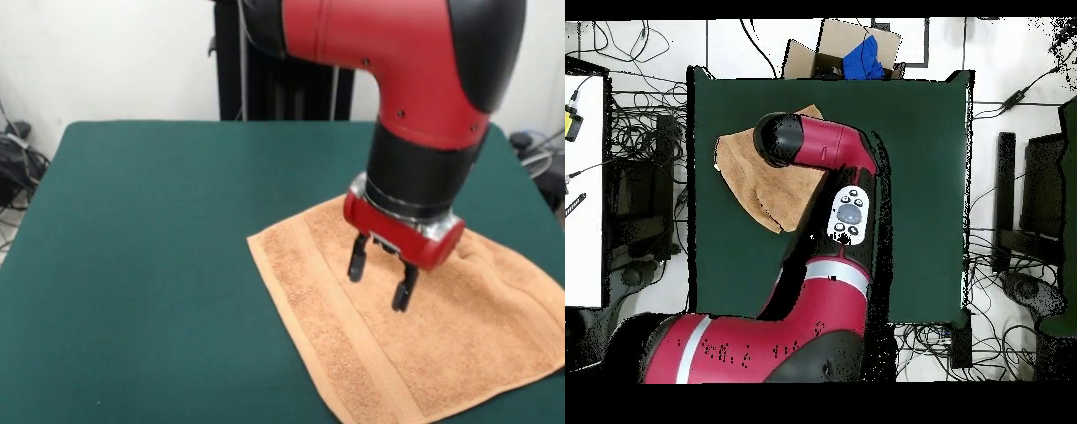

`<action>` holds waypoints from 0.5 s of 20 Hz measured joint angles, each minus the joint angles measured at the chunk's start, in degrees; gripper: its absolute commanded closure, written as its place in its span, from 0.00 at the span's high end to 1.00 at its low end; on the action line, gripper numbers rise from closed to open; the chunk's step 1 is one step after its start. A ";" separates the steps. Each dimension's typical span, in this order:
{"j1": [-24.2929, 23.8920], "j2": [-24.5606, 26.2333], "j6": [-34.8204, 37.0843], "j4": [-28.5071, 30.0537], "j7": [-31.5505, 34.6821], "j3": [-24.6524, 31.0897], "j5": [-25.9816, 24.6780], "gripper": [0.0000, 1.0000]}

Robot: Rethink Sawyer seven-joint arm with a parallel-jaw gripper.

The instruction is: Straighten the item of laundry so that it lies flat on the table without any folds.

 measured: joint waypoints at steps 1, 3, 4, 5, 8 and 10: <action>0.19 0.73 -0.10 -0.41 0.00 -0.02 0.34 1.00; 0.55 2.19 -0.38 -1.20 0.00 -0.02 1.07 1.00; 0.70 2.78 -0.50 -1.48 0.01 -0.01 1.39 1.00; 0.91 3.65 -0.69 -1.89 0.01 0.00 1.80 1.00; 1.49 6.24 -1.31 -3.22 0.01 0.00 2.85 1.00; 1.63 7.07 -1.56 -3.65 0.01 -0.01 3.22 1.00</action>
